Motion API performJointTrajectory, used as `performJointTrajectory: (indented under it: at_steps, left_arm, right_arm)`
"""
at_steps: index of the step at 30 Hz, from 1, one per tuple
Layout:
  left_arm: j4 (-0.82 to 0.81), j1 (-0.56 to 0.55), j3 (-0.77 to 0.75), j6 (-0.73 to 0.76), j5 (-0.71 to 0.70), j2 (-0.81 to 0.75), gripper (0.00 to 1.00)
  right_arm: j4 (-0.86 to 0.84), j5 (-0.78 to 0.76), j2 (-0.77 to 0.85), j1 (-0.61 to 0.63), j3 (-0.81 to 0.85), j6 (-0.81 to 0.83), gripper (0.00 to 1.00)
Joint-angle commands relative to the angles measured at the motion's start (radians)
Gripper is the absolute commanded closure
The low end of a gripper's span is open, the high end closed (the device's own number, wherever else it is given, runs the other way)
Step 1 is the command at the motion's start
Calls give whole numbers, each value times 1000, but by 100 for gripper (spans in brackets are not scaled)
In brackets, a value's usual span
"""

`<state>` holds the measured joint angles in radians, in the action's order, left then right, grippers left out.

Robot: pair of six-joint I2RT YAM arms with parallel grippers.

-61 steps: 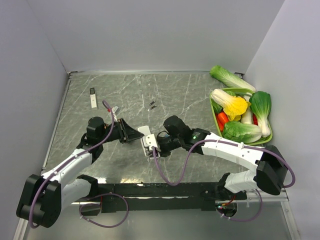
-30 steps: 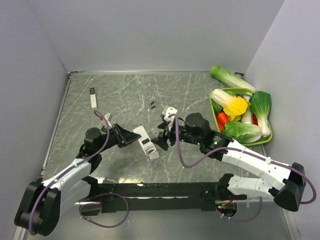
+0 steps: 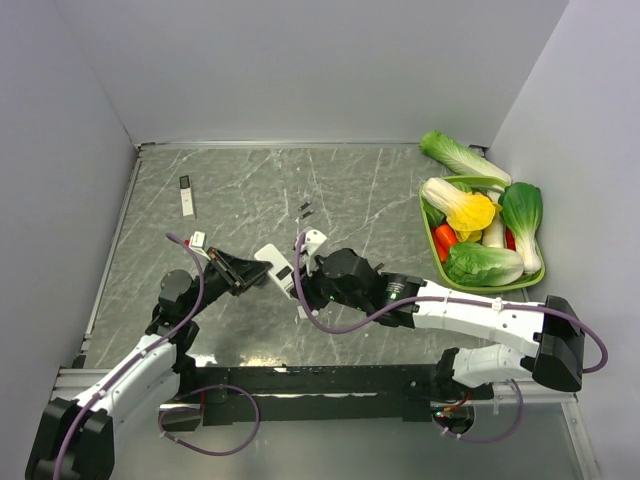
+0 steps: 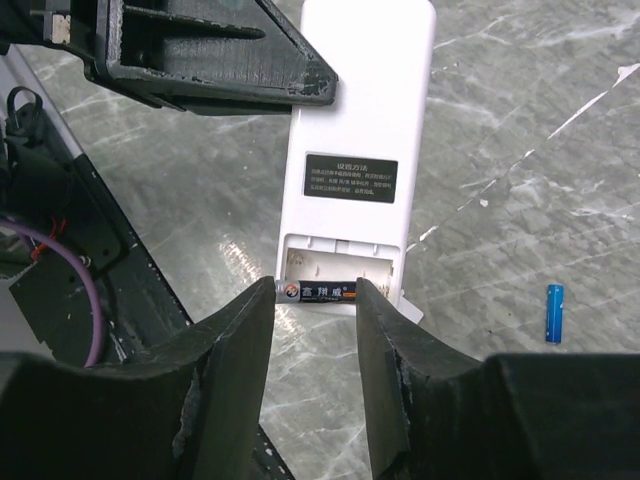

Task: Load the batteries into the remote control
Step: Load the battery into the remote control.

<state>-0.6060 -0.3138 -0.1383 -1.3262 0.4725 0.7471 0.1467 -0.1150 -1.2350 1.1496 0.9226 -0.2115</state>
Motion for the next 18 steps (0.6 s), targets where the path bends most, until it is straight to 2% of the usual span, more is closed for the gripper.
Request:
performJointTrajectory:
  at_steps: [1,18]
  left_arm:
    - [-41,2,-9,-10,-11,-22,99]
    - [-37,2,-18,-13,-6,-26,99]
  right_arm:
    - [2,-20,-6,15,59,17,56]
    - [56,-41,-58,45,104,60,63]
